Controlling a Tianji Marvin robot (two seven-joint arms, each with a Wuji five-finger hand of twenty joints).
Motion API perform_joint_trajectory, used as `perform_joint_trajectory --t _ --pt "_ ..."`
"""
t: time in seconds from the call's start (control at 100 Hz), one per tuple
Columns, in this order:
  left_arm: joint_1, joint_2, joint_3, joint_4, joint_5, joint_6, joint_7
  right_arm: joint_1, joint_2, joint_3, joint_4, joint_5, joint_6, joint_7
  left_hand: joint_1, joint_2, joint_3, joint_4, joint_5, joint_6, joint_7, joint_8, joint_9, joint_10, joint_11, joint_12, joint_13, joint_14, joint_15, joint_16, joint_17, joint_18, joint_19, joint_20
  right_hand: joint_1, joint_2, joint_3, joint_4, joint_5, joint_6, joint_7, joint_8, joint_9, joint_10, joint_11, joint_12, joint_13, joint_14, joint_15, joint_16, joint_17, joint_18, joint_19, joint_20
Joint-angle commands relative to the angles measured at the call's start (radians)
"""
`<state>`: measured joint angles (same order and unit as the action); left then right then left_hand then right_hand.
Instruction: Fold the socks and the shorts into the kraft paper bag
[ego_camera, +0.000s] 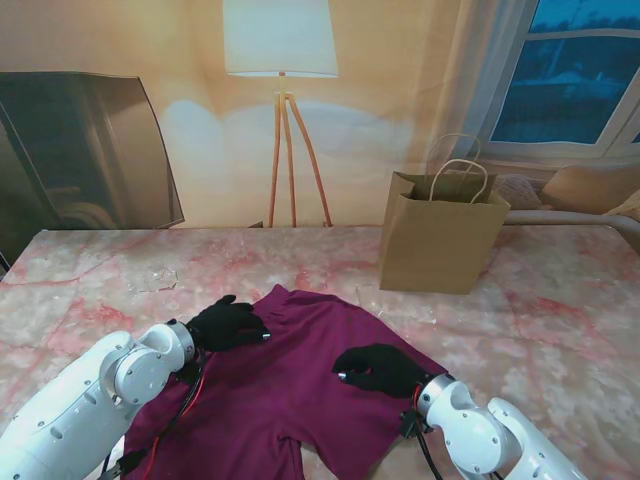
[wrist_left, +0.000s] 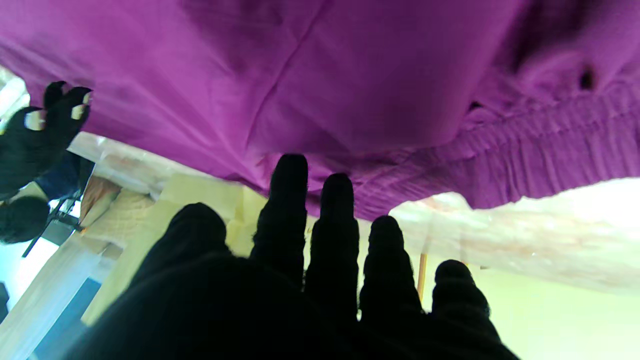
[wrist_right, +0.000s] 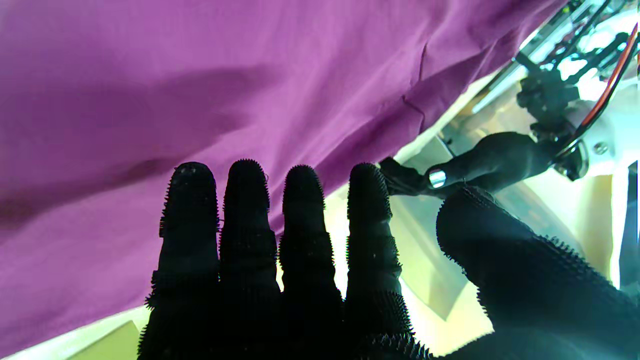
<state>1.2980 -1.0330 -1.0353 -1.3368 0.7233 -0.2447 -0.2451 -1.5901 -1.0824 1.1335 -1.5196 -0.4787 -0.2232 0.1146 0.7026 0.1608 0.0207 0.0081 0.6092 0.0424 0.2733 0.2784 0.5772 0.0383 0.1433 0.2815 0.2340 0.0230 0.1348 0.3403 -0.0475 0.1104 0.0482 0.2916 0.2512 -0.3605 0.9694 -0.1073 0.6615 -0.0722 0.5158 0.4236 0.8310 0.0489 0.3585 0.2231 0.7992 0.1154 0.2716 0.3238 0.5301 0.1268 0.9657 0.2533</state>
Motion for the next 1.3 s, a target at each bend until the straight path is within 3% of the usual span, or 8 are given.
perform_joint_trajectory --t 0.0,0.35,0.64,1.01,1.29 --pt "-0.015 0.0 0.005 0.017 -0.008 0.002 -0.018 -0.018 0.005 -0.007 0.003 -0.001 0.004 0.017 0.013 0.06 -0.028 -0.037 -0.026 0.002 -0.014 -0.016 -0.033 -0.036 -0.015 -0.013 -0.044 -0.028 -0.024 -0.005 -0.004 -0.016 -0.023 -0.016 -0.003 0.013 0.01 0.047 0.011 0.004 0.006 0.002 0.021 0.022 0.012 0.009 0.025 0.026 0.024 0.021 0.008 0.008 0.041 -0.009" --pt "-0.105 0.011 0.073 0.114 -0.007 0.013 -0.072 -0.032 0.015 -0.013 -0.006 -0.03 0.072 0.053 0.001 0.08 -0.034 -0.035 -0.025 0.012 -0.022 -0.018 -0.041 -0.031 -0.014 -0.017 -0.051 -0.021 -0.026 -0.004 -0.001 -0.01 -0.029 -0.03 -0.027 0.01 -0.021 0.044 0.073 0.016 0.019 0.009 0.097 0.046 0.037 0.016 0.102 0.06 0.072 0.04 0.072 0.058 0.108 -0.007" --pt "-0.123 0.016 0.078 0.138 0.02 0.06 -0.09 0.007 0.025 0.001 0.021 -0.104 0.135 0.085 -0.008 0.09 -0.036 -0.033 -0.023 0.025 -0.027 -0.019 -0.046 -0.02 -0.012 -0.016 -0.051 -0.01 -0.021 0.004 -0.001 -0.006 -0.029 -0.037 -0.038 0.018 -0.058 0.044 0.065 0.011 0.008 0.009 0.085 0.041 0.025 0.011 0.082 0.053 0.061 0.037 0.053 0.049 0.106 -0.021" --pt "0.022 0.036 -0.095 0.024 0.123 0.052 -0.145 0.227 0.009 -0.115 0.216 -0.105 0.153 0.048 -0.011 0.091 -0.034 -0.032 0.01 0.036 -0.015 -0.013 -0.009 0.003 -0.001 -0.009 -0.017 0.011 -0.002 0.019 -0.003 0.002 -0.009 -0.017 -0.053 0.012 -0.058 0.045 0.031 0.017 -0.006 0.01 0.022 0.037 -0.013 -0.003 0.008 0.032 0.015 0.013 -0.008 0.022 0.049 -0.051" --pt "0.219 0.044 -0.267 -0.121 0.204 0.019 -0.176 0.379 -0.014 -0.224 0.361 -0.045 0.13 0.025 -0.01 0.099 -0.035 -0.032 0.084 0.047 0.019 -0.002 0.073 0.034 0.02 0.006 0.038 0.039 0.031 0.042 -0.006 0.005 0.008 0.007 -0.066 0.022 -0.063 0.046 -0.014 0.007 -0.014 0.012 -0.057 0.025 -0.043 -0.012 -0.073 0.007 -0.019 -0.008 -0.076 -0.005 0.002 -0.065"
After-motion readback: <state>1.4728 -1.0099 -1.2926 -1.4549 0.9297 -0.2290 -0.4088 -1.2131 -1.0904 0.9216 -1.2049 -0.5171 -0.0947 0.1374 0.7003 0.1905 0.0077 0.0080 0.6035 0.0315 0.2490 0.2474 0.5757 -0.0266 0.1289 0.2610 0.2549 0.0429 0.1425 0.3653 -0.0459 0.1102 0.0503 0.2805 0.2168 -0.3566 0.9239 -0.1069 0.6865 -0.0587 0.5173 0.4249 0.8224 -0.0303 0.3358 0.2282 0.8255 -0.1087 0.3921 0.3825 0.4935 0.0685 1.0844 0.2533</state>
